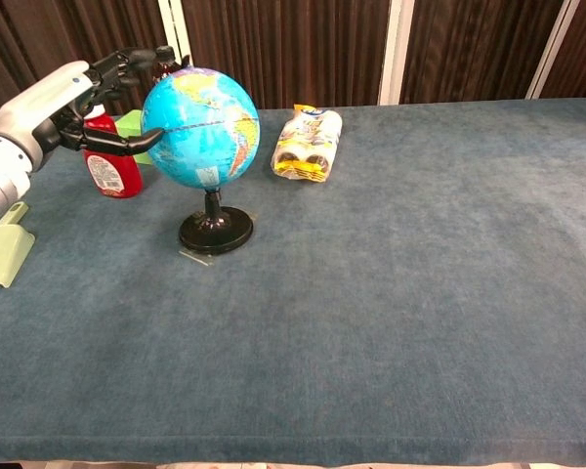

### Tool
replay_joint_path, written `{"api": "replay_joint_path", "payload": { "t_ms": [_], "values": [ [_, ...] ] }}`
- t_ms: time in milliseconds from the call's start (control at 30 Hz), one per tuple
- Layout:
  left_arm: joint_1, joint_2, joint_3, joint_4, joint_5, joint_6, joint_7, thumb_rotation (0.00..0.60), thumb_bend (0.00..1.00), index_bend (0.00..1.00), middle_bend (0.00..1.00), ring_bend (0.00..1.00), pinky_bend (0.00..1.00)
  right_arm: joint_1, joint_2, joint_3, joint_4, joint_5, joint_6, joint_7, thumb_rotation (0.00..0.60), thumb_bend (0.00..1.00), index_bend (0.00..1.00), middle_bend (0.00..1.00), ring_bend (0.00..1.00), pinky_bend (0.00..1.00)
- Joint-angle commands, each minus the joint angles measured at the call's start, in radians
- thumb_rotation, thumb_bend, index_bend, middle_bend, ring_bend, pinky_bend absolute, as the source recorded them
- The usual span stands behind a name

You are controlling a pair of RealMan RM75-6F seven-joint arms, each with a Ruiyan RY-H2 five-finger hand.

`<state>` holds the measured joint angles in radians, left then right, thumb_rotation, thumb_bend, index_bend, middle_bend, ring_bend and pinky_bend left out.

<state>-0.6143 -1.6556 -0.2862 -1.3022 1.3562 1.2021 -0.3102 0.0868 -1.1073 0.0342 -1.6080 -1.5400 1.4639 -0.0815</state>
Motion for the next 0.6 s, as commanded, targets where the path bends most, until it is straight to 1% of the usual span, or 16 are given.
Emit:
{"api": "replay_joint_path", "payload": {
  "t_ms": [33, 333, 533, 600],
  "values": [
    [0.005, 0.005, 0.002, 0.003, -0.007, -0.002, -0.002, 0.6, 0.33, 0.0, 0.0, 0.0, 0.0, 0.0, 0.0, 0.0, 0.0, 0.0, 0.001, 0.0, 0.6, 0.13, 0.0, 0.0, 0.0, 0.0],
    [0.024, 0.015, 0.016, 0.014, -0.012, 0.013, -0.003, 0.6, 0.33, 0.0, 0.0, 0.0, 0.0, -0.002, -0.001, 0.0, -0.001, -0.001, 0.003, -0.003, 0.6, 0.13, 0.0, 0.0, 0.0, 0.0],
    [0.014, 0.008, 0.008, 0.043, -0.032, -0.012, -0.016, 0.6, 0.33, 0.0, 0.0, 0.0, 0.0, -0.004, 0.0, 0.0, -0.001, -0.001, 0.007, -0.002, 0.6, 0.13, 0.0, 0.0, 0.0, 0.0],
    [0.002, 0.003, -0.003, 0.062, -0.045, -0.028, -0.014, 0.6, 0.33, 0.0, 0.0, 0.0, 0.0, -0.004, 0.001, 0.001, -0.001, -0.001, 0.007, 0.0, 0.6, 0.13, 0.0, 0.0, 0.0, 0.0]
  ]
}}
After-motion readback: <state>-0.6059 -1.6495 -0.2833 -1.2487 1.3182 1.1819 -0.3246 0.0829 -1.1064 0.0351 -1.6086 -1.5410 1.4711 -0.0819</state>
